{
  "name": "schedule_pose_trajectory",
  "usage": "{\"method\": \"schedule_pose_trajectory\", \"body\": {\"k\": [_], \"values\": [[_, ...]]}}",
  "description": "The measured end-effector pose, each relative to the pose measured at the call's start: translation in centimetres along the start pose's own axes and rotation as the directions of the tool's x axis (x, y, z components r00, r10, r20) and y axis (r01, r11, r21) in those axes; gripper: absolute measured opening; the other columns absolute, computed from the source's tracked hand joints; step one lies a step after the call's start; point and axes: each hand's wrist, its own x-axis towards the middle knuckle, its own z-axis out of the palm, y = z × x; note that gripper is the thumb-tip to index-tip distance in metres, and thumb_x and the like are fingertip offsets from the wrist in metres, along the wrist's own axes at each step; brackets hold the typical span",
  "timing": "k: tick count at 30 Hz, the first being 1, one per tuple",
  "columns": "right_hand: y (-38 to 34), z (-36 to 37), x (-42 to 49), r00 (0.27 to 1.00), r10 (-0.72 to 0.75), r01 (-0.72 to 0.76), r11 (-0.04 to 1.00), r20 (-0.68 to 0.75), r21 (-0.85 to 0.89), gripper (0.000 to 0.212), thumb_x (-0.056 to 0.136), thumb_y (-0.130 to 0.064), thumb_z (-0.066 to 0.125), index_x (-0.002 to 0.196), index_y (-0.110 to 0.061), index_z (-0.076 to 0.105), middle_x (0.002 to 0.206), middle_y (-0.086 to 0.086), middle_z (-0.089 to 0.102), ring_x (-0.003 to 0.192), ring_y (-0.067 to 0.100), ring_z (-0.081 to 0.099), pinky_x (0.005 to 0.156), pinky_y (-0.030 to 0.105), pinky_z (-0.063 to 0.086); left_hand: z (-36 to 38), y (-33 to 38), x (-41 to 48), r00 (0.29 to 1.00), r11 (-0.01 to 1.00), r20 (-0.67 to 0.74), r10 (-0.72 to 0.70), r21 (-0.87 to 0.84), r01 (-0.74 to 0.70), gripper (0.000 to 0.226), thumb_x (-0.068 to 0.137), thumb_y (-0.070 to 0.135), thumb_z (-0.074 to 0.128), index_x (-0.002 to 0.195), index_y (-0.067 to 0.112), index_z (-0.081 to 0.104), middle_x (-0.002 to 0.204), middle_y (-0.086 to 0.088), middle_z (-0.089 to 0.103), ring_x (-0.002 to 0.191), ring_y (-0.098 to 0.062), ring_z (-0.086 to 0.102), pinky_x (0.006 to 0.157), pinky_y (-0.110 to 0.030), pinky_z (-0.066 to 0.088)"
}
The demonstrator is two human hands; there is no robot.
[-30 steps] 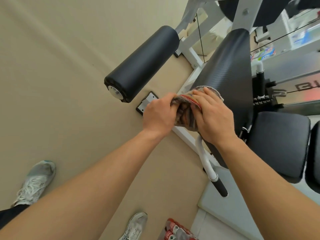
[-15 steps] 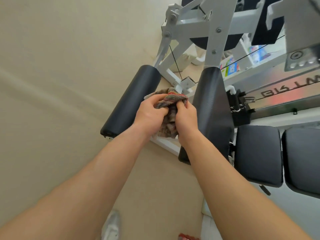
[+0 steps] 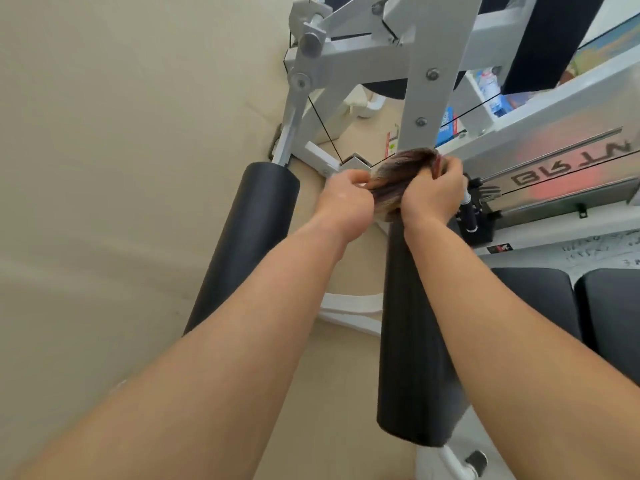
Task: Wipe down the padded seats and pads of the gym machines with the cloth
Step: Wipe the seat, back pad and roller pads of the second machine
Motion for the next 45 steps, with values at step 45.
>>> {"method": "schedule_pose_trajectory", "body": {"k": [45], "values": [[1.1,5.7,16.8,0.781,0.253,0.449,0.407,0.571,-0.795,0.044,0.098,-0.043,0.044,0.124,-0.015,0.064,0.122,0.016,0.065,0.110,0.037,0.060,0.093,0.040,0.047,1.2,-3.4,16.2,0.947,0.951,0.092,-0.308,0.056,0.304,0.018,0.098,0.020,0.050,0.095,0.025,0.068,0.109,-0.002,0.070,0.107,-0.024,0.062,0.087,-0.033,0.047]]}}
